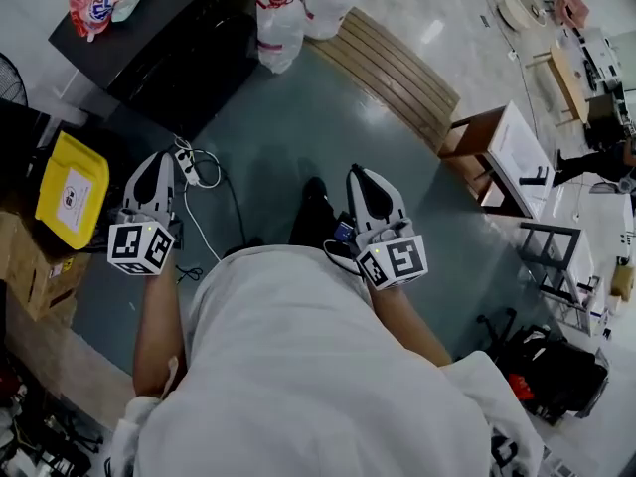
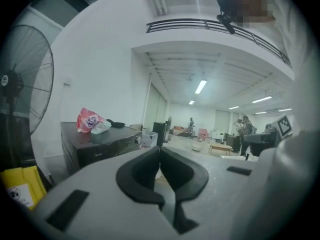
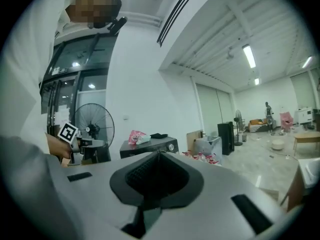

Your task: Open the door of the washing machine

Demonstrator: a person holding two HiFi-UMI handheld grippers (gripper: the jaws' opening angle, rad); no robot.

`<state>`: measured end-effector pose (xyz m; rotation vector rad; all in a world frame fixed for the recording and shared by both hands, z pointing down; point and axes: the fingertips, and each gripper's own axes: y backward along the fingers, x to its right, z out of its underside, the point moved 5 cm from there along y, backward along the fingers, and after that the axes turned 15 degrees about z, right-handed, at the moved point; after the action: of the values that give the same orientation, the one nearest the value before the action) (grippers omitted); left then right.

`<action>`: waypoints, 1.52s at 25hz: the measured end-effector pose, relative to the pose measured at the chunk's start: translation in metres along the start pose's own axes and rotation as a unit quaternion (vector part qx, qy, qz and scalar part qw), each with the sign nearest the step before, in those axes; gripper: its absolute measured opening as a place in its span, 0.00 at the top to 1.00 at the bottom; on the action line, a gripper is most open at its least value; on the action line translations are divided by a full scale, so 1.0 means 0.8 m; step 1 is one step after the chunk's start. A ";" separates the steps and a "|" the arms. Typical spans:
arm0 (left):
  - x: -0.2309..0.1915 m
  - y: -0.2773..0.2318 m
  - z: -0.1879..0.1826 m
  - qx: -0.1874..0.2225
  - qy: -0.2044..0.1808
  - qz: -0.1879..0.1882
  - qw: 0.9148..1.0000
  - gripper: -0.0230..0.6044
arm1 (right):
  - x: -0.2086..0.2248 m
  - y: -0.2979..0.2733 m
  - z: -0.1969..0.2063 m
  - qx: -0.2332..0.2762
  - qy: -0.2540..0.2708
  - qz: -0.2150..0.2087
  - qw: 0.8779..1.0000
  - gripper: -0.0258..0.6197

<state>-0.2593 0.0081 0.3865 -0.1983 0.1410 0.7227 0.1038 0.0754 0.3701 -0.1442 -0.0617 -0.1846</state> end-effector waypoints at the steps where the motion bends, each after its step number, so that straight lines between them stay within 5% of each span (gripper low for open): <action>1: -0.001 -0.013 -0.006 0.004 0.007 -0.013 1.000 0.95 | 0.013 -0.018 -0.005 0.003 0.000 -0.016 1.000 0.91; 8: 0.024 -0.096 -0.075 0.021 -0.012 -0.086 0.996 0.95 | 0.130 -0.134 -0.041 0.005 0.012 -0.118 0.993 0.91; 14: 0.049 -0.113 -0.079 0.028 0.013 -0.142 0.989 0.95 | 0.172 -0.227 -0.029 -0.010 0.040 -0.184 0.982 0.91; 17: 0.040 -0.109 -0.067 0.021 0.013 -0.173 0.985 0.95 | 0.162 -0.265 -0.031 -0.006 0.035 -0.200 0.979 0.91; 22: 0.008 -0.096 -0.036 0.068 0.021 -0.235 0.969 0.95 | 0.120 -0.326 -0.015 -0.041 0.018 -0.243 0.969 0.91; 33: -0.152 -0.115 0.037 0.059 0.061 -0.268 0.960 0.94 | -0.002 -0.494 0.025 -0.097 0.066 -0.318 0.941 0.91; 38: -0.221 -0.124 0.081 0.033 0.087 -0.258 0.962 0.83 | -0.049 -0.561 0.050 -0.120 0.091 -0.328 0.933 0.91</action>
<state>-0.3203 -0.1627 0.4970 -0.2232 0.2682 0.1796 -0.0209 -0.3485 0.4687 -0.3487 0.1029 -0.8757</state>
